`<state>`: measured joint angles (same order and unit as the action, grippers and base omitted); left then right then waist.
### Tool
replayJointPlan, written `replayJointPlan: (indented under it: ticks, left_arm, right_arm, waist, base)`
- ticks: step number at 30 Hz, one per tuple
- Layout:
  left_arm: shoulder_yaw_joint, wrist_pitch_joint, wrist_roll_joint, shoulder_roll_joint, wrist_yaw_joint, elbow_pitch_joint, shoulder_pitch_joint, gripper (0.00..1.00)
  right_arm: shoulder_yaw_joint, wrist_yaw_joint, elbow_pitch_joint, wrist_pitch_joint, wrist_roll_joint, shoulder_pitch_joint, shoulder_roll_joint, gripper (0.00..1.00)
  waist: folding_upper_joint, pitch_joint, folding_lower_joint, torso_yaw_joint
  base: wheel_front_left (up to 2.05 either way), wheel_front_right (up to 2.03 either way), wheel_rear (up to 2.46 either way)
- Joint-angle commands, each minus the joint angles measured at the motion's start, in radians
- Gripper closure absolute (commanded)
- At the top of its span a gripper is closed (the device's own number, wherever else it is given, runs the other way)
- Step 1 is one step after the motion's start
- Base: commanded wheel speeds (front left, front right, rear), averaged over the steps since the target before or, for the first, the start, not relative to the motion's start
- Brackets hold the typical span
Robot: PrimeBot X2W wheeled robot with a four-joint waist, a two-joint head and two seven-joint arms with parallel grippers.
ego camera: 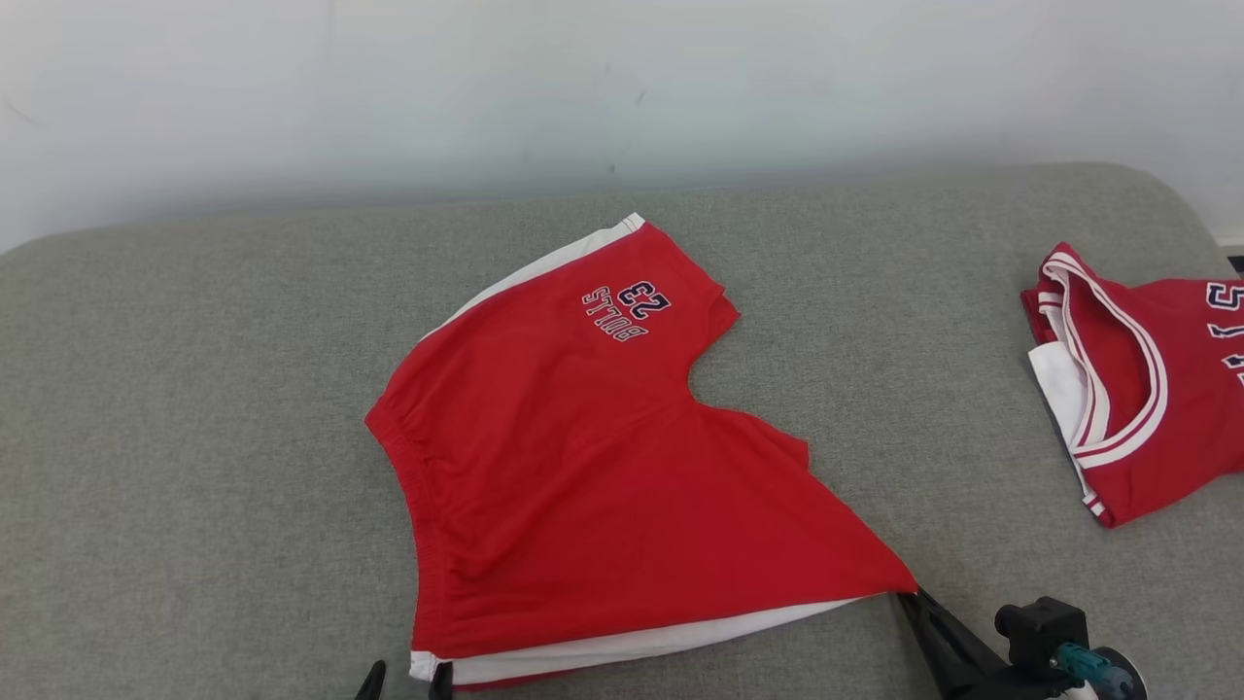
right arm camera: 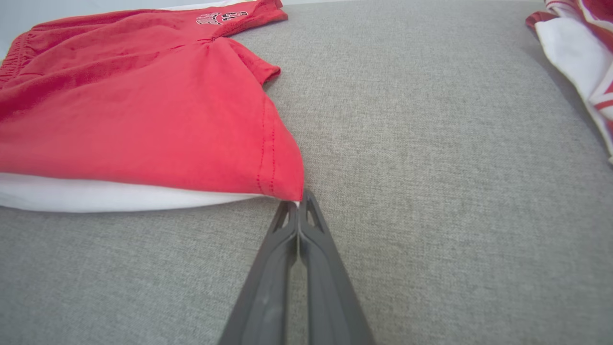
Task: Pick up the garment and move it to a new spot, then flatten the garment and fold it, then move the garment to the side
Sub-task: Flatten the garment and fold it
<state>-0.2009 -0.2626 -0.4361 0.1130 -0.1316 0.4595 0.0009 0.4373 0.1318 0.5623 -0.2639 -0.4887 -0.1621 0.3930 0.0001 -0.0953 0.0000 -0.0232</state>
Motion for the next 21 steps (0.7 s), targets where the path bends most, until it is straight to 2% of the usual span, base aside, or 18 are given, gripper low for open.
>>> replayJointPlan:
  ticks: [1,9,21]
  left_arm:
    - [-0.012,-0.003,0.005,0.009,0.002,-0.014,0.010,0.00]
    - [-0.068,-0.003,-0.022,0.026,0.002,-0.054,0.017,0.00]
    - [-0.206,-0.003,-0.120,0.100,0.002,-0.105,0.002,0.00]
  right_arm:
    - [-0.006,-0.003,0.008,0.000,0.011,0.004,-0.007,1.00]
    - [-0.016,-0.003,0.032,0.000,0.021,0.009,-0.012,1.00]
    - [-0.005,-0.003,0.048,0.000,0.028,0.002,-0.027,1.00]
  waist:
    - [-0.0001,0.002,0.0000,0.000]
    - [-0.0001,0.013,0.0000,-0.003]
    - [-0.0001,0.022,0.0000,0.000]
  base:
    - [0.00,0.00,0.00]
    - [0.00,0.00,0.00]
    - [0.00,0.00,0.00]
